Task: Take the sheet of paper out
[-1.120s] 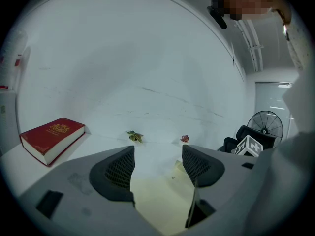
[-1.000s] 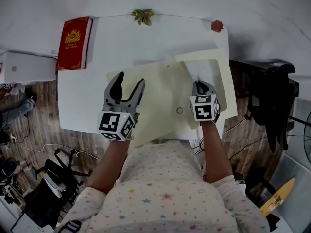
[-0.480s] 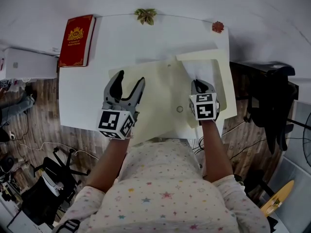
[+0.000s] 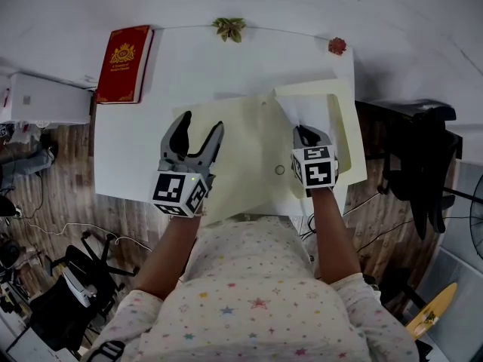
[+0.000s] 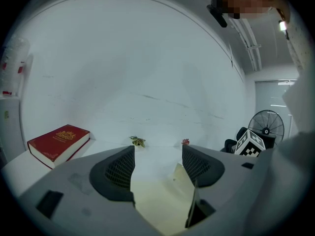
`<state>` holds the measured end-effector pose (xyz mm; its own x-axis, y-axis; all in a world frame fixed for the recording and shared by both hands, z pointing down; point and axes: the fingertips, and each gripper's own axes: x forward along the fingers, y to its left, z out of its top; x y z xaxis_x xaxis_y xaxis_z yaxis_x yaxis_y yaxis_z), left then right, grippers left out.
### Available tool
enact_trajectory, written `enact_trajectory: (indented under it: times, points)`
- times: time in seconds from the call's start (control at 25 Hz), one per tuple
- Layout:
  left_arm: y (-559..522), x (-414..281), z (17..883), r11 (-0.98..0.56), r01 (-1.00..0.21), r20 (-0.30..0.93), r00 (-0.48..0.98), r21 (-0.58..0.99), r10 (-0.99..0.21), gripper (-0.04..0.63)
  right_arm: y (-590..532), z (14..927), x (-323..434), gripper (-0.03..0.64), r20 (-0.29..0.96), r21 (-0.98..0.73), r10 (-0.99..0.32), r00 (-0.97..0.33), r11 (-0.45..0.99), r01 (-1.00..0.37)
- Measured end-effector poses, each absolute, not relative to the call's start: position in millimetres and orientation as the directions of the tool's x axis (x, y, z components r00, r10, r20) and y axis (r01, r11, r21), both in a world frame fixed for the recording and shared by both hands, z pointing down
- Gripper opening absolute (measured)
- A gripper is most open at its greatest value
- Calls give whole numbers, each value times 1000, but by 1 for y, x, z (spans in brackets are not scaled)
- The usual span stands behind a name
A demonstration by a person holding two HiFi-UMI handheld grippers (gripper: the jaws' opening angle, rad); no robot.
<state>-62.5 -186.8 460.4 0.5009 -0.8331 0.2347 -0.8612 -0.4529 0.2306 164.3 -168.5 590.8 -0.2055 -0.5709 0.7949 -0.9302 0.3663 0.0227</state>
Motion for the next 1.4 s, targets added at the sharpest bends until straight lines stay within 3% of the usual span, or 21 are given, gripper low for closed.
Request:
enact_trajectory:
  times: [1.4]
  points:
    - [-172,-72,429,-442,-868,194,485,226,-853,281,-156,596,150,11,806,-42,-530,-264,394,-918]
